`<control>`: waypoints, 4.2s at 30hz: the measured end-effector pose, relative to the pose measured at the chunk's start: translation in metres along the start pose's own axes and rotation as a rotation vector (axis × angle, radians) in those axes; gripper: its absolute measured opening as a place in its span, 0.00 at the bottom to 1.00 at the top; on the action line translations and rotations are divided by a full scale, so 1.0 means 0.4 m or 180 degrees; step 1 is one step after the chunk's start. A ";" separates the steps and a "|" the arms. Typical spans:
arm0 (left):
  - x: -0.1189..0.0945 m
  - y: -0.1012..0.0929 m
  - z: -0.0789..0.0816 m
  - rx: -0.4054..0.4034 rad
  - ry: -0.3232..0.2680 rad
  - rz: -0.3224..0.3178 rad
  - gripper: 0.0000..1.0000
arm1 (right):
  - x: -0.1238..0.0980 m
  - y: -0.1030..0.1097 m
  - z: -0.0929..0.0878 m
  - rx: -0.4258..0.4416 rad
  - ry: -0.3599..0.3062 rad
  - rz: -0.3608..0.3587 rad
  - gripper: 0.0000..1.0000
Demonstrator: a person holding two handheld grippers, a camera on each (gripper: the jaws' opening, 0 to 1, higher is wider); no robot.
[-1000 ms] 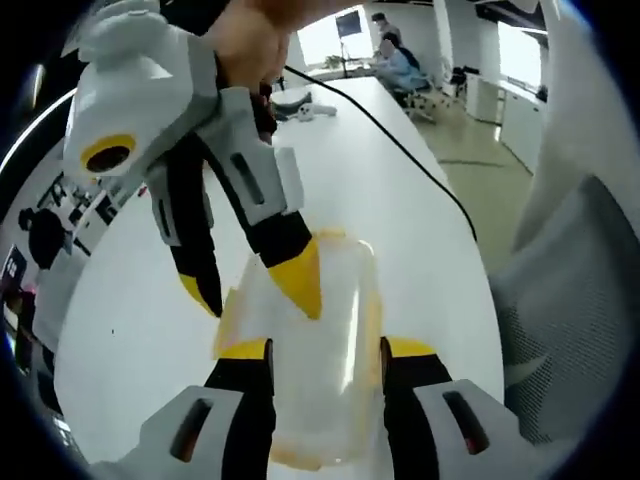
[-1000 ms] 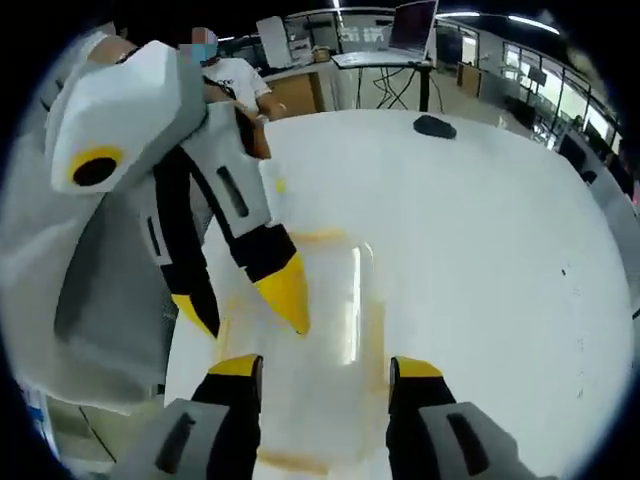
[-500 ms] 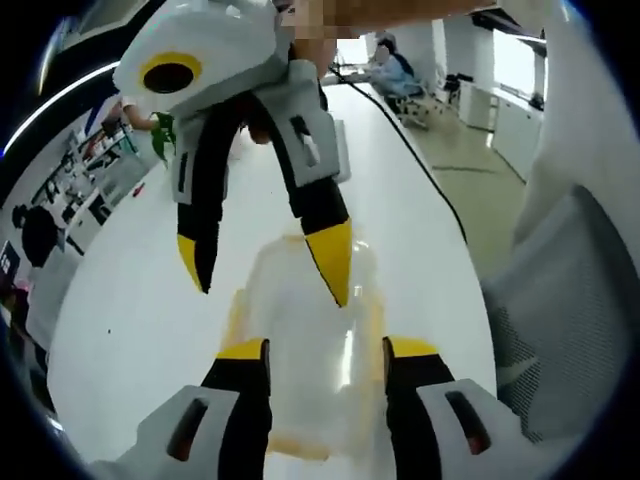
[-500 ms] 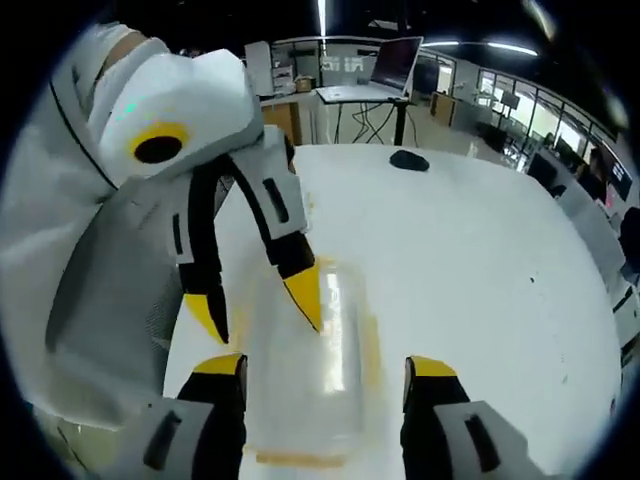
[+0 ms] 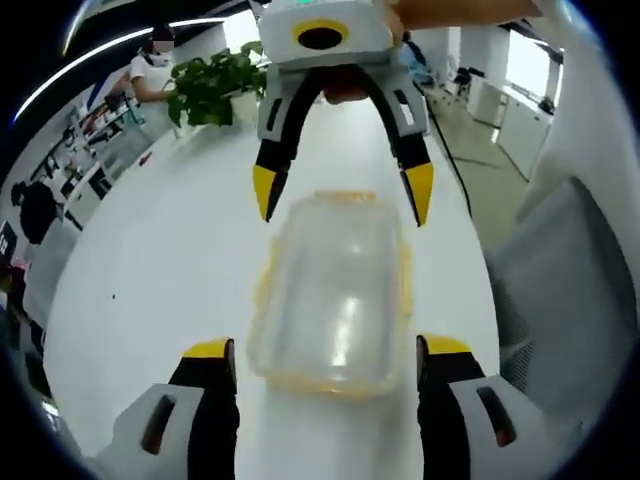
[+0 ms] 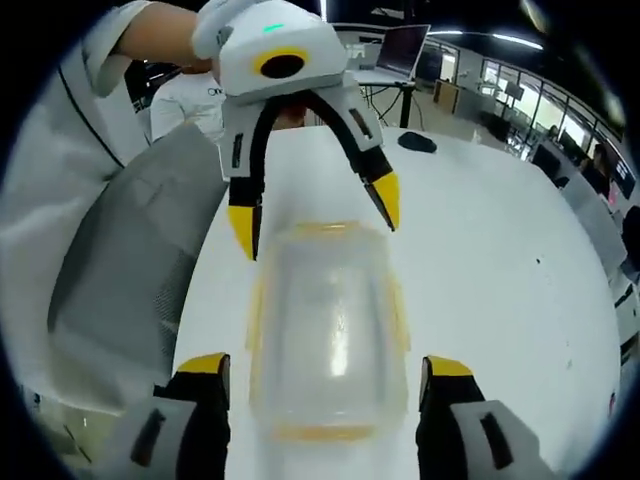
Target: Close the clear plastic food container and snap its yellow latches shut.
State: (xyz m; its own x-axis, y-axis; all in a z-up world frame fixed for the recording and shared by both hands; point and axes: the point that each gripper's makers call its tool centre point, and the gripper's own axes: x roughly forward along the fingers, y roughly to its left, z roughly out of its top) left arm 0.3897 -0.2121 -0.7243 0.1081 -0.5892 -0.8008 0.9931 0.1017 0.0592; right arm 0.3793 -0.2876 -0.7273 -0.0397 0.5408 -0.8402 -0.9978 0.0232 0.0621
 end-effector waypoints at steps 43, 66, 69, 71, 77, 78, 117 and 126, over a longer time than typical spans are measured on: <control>-0.033 -0.020 -0.174 0.0331 0.0586 -0.0229 0.76 | 0.152 0.020 0.079 -0.0183 0.0547 -0.0042 0.77; -0.150 0.013 -0.344 0.0291 0.0707 -0.0231 0.76 | 0.265 0.011 0.252 -0.0252 0.0669 0.0013 0.77; -0.151 0.035 -0.348 0.0312 0.0734 -0.0243 0.76 | 0.268 -0.008 0.256 -0.0225 0.0670 0.0001 0.77; -0.152 0.049 -0.349 0.0330 0.0738 -0.0258 0.76 | 0.269 -0.022 0.259 -0.0208 0.0668 -0.0008 0.78; -0.146 0.090 -0.348 0.0332 0.0760 -0.0286 0.76 | 0.269 -0.069 0.262 -0.0222 0.0695 0.0008 0.78; -0.144 0.099 -0.348 0.0323 0.0766 -0.0280 0.76 | 0.269 -0.076 0.262 -0.0227 0.0707 0.0011 0.78; -0.118 0.238 -0.369 0.0517 0.1090 -0.0406 0.99 | 0.262 -0.241 0.248 -0.0112 0.0860 -0.0157 0.99; -0.138 0.252 -0.343 0.0334 0.0908 -0.0337 0.99 | 0.243 -0.237 0.243 -0.0030 0.0861 -0.0167 0.99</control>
State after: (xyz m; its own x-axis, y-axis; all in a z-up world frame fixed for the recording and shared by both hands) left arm 0.4776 -0.0593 -0.7560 0.0011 -0.3419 -0.9397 0.9991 -0.0402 0.0158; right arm 0.4751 -0.1555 -0.7625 0.0005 0.2948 -0.9556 -0.9993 0.0368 0.0108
